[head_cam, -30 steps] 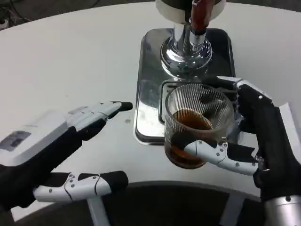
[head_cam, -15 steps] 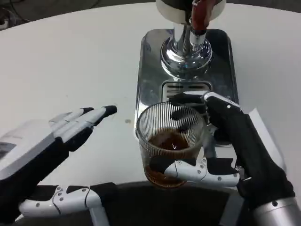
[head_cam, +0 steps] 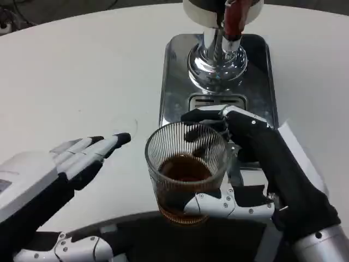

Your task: Grasp the cup under the faucet to collect the drink, then remove the cup.

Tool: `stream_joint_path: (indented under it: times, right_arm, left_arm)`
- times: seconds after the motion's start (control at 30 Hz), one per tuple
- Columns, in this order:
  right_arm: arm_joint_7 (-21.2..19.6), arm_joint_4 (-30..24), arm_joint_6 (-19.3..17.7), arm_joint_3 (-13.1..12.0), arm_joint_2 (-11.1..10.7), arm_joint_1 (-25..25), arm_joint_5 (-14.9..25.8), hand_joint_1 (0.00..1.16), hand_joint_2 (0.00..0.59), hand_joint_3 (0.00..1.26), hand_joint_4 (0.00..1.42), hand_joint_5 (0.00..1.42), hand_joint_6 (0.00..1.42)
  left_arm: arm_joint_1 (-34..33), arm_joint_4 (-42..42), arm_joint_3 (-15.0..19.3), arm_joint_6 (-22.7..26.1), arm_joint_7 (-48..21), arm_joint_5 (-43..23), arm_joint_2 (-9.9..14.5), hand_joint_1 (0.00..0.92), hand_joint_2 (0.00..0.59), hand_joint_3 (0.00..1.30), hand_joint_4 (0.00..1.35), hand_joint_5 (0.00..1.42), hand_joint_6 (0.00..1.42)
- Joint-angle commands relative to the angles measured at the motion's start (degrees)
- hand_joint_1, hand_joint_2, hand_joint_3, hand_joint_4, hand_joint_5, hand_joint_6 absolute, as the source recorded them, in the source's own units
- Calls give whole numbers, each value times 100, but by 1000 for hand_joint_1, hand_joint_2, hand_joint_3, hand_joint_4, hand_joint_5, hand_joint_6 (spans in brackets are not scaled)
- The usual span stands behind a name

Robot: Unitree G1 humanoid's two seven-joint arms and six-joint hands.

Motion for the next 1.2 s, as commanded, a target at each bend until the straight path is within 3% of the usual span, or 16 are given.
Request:
stream_joint_path:
  times: [0.03,0.4,1.2]
  right_arm:
    - [67,-267,-70,-34,-34,72,204,1043,97,891,1001,1179,1323]
    - [120,-378,-80,-108,-139,186,311,1043,97,897,1013,1181,1323]
    - [188,-490,-78,-224,-151,232,361,1031,95,907,1026,1192,1340]
  left_arm:
    - [197,-78,66,-185,-115,-34,76,0,119,0,0,0,7]
    - [249,-83,115,-244,-166,-46,86,0,115,0,0,0,0]
    - [230,-138,87,-184,-197,-58,83,0,114,6,0,0,0]
